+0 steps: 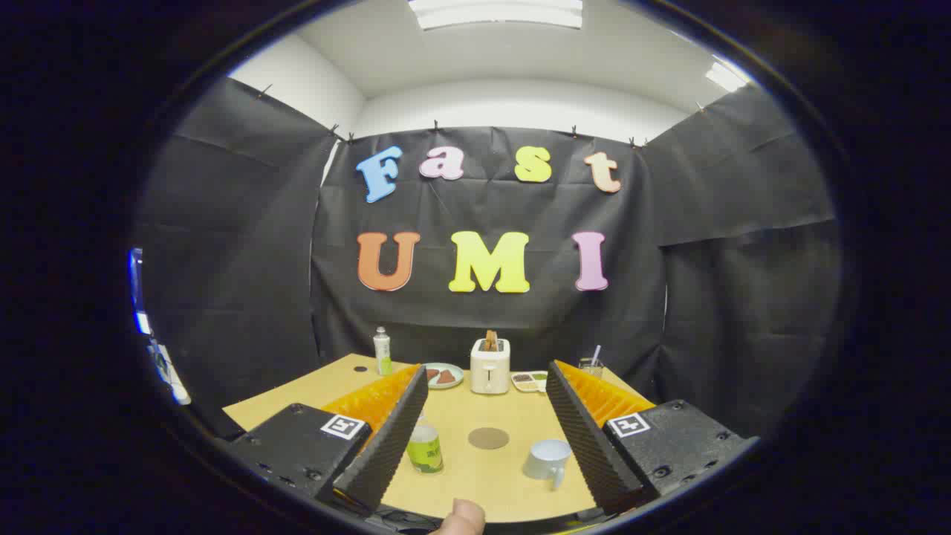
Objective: Take the bottle from table, then pour the juice into the cup, finally place the bottle on the coaster
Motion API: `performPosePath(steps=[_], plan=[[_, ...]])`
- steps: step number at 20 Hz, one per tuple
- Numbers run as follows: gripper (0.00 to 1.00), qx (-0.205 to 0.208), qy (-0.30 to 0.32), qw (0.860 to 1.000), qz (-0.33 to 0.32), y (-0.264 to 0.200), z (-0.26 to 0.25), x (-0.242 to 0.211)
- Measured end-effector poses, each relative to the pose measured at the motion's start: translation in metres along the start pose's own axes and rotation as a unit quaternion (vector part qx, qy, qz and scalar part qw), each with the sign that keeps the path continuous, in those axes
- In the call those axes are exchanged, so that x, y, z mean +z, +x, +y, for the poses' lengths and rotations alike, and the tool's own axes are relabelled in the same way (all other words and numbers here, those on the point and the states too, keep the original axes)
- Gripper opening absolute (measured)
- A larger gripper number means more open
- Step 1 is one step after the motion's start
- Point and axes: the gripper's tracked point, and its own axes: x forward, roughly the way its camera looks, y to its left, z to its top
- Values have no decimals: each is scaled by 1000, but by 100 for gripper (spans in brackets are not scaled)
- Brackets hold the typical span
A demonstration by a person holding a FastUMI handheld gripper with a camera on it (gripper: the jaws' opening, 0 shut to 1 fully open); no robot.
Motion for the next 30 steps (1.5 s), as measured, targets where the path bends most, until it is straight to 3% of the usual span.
performPosePath(steps=[20,30], plan=[[100,-26,6,1000,10,0,-1,-19],[100,-11,1,999,42,46,33,-53]])
